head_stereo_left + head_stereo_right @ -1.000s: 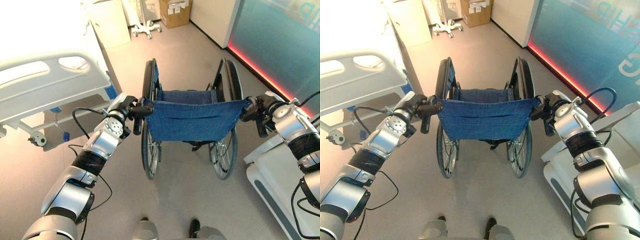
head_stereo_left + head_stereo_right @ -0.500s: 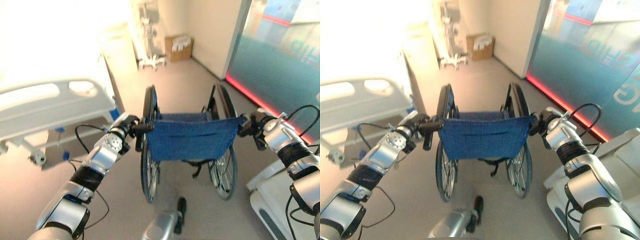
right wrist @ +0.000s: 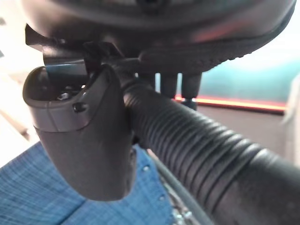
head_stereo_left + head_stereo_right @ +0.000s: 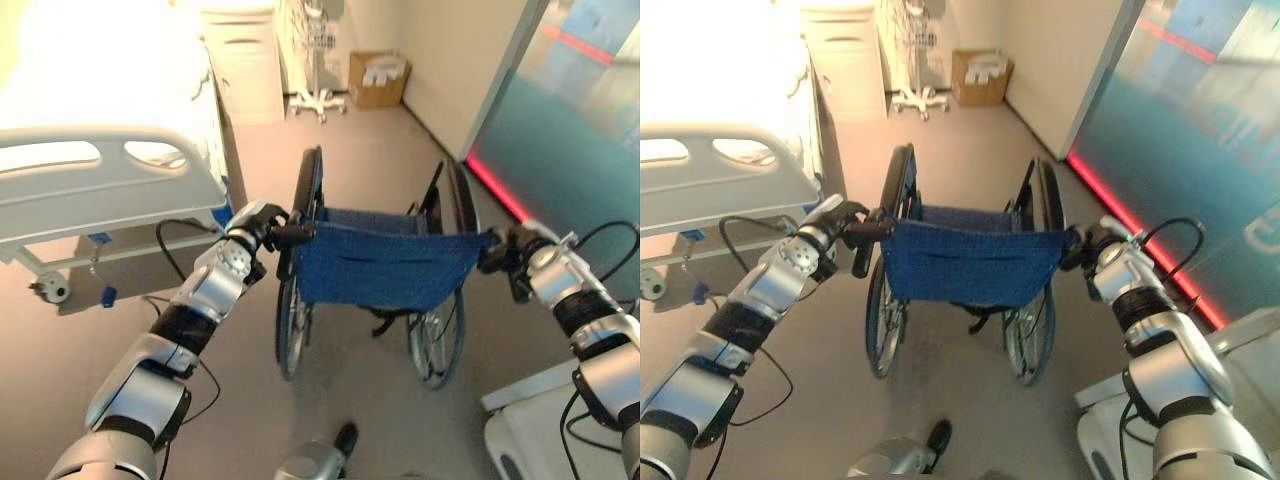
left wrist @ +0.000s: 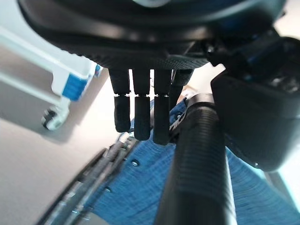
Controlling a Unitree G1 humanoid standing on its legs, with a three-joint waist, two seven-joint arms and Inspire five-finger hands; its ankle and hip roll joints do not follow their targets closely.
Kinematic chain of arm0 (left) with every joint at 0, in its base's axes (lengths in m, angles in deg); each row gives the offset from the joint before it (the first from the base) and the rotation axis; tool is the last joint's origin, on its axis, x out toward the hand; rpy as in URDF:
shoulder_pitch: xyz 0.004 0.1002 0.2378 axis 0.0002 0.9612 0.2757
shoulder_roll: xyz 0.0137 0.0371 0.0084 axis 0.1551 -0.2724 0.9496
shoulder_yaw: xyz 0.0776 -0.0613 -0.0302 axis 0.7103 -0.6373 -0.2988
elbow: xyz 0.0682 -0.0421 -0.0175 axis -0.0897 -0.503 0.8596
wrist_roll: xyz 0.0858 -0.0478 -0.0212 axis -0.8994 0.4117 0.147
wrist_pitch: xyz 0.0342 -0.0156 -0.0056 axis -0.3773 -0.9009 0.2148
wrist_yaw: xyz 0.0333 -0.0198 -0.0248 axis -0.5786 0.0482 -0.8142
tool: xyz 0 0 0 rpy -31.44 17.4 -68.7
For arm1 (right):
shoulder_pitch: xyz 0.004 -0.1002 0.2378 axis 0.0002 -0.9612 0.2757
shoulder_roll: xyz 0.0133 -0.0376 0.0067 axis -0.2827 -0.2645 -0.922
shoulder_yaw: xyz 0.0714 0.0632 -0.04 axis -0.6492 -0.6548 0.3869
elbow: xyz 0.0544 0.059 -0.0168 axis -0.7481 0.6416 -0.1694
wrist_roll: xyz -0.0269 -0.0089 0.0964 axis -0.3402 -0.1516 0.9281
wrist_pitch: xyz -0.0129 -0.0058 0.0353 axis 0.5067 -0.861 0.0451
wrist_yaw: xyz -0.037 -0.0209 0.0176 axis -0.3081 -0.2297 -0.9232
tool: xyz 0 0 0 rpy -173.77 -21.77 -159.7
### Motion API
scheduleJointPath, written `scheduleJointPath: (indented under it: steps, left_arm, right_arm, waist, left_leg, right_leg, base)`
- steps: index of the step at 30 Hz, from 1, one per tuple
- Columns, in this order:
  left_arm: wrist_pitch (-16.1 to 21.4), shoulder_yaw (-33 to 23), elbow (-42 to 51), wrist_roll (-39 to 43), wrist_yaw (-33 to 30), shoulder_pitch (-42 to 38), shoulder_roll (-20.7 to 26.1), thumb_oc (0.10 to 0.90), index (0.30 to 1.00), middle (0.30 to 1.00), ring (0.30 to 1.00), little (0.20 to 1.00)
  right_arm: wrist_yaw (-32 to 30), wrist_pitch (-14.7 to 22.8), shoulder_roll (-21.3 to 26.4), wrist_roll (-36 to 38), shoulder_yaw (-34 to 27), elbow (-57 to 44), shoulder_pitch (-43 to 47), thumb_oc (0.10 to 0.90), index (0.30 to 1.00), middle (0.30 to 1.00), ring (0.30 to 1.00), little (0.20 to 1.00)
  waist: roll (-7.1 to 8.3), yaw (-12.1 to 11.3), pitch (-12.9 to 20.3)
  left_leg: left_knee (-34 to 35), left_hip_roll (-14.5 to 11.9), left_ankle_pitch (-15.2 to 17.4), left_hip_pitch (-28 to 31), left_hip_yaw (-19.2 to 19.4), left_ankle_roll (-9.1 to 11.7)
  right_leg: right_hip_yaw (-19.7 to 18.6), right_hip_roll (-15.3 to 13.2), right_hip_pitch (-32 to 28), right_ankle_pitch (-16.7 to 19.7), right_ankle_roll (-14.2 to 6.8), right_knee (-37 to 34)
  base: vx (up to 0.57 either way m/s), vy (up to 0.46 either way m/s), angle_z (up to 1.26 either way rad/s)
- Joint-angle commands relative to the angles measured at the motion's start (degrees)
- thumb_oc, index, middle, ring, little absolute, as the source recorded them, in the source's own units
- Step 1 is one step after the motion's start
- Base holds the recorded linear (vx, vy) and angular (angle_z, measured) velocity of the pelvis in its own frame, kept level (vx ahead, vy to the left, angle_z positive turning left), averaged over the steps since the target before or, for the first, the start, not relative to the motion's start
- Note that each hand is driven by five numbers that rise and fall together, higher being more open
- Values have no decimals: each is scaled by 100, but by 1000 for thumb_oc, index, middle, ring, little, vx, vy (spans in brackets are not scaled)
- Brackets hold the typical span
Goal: Push the wheelchair next to the bed
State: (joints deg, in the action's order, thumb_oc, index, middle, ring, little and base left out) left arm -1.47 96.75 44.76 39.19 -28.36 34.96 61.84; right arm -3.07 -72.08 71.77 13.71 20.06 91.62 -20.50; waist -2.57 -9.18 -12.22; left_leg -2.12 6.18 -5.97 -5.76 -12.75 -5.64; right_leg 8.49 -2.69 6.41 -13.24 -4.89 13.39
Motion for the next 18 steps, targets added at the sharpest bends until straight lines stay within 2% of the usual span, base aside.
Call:
scheduleJointPath:
  steps: [1,2,3,5,7,9,10,12,17,18]
  left_arm:
    - [734,619,-102,316,612,999,-32,400,300,300,300,300]
    - [733,601,-97,322,597,1005,-40,400,300,300,300,300]
    - [735,541,-59,321,573,1041,-74,400,300,300,300,300]
    - [773,526,-1,305,603,1090,-77,400,300,300,300,300]
    - [698,537,89,304,523,1197,-127,400,300,300,300,300]
    - [728,581,51,476,422,1245,-114,400,300,300,300,300]
    - [696,580,44,499,220,1270,-156,400,300,300,300,300]
    - [698,541,32,653,2,1276,-258,400,300,300,300,300]
    - [706,457,-36,776,-279,1248,-455,400,300,300,300,300]
    - [642,461,-155,750,-355,1148,-617,400,300,300,300,300]
  right_arm:
    - [6,1741,-182,-1012,914,-1306,541,400,300,300,300,300]
    - [41,1698,-159,-1026,910,-1360,553,400,300,300,300,300]
    - [132,1479,-49,-1002,907,-1592,581,400,300,300,300,300]
    - [202,1296,58,-972,895,-1751,597,400,300,300,300,300]
    - [266,1240,269,-732,852,-1795,640,400,300,300,300,300]
    - [396,1152,399,-619,911,-1935,695,400,300,300,300,300]
    - [505,1131,471,-623,921,-2025,702,400,300,300,300,300]
    - [585,1110,539,-651,902,-2008,681,400,300,300,300,300]
    - [690,1005,500,-756,739,-1945,477,400,300,300,300,300]
    - [783,1011,489,-864,701,-1889,423,400,300,300,300,300]
  waist:
    - [608,131,-436]
    - [612,146,-432]
    - [649,200,-402]
    - [718,246,-388]
    - [762,318,-326]
    - [763,392,-304]
    - [725,471,-304]
    - [605,576,-320]
    - [542,715,-302]
    - [503,848,-239]
  left_leg:
    - [-788,-258,1263,646,262,225]
    - [-819,-282,1303,652,235,242]
    - [-976,-348,1474,635,99,307]
    - [-1184,-451,1653,613,-30,412]
    - [-1177,-925,1624,692,-98,676]
    - [-998,-1183,1434,848,-50,818]
    - [-820,-1484,1042,985,177,983]
    - [-637,-1814,234,951,449,1087]
    - [-443,-1935,-153,972,686,1164]
    - [-449,-2099,-456,1023,946,1240]
  right_leg:
    - [-386,-978,489,2672,-539,-1722]
    - [-427,-994,515,2672,-546,-1773]
    - [-694,-1059,571,2681,-567,-1839]
    - [-896,-1096,500,2702,-558,-1655]
    - [-880,-1047,424,2430,-624,-1308]
    - [-770,-978,464,2306,-598,-769]
    - [-494,-959,491,2196,-526,-497]
    - [-207,-825,404,2036,-355,-419]
    - [55,-671,242,1878,-177,-450]
    - [196,-581,164,1786,-68,-474]
  base:
    - [389,-275,120]
    - [498,-403,131]
    - [409,-403,72]
    - [378,-441,29]
    - [407,-546,81]
    - [333,-409,115]
    - [275,-340,68]
    - [264,-347,65]
    - [234,-270,79]
    - [292,-255,46]
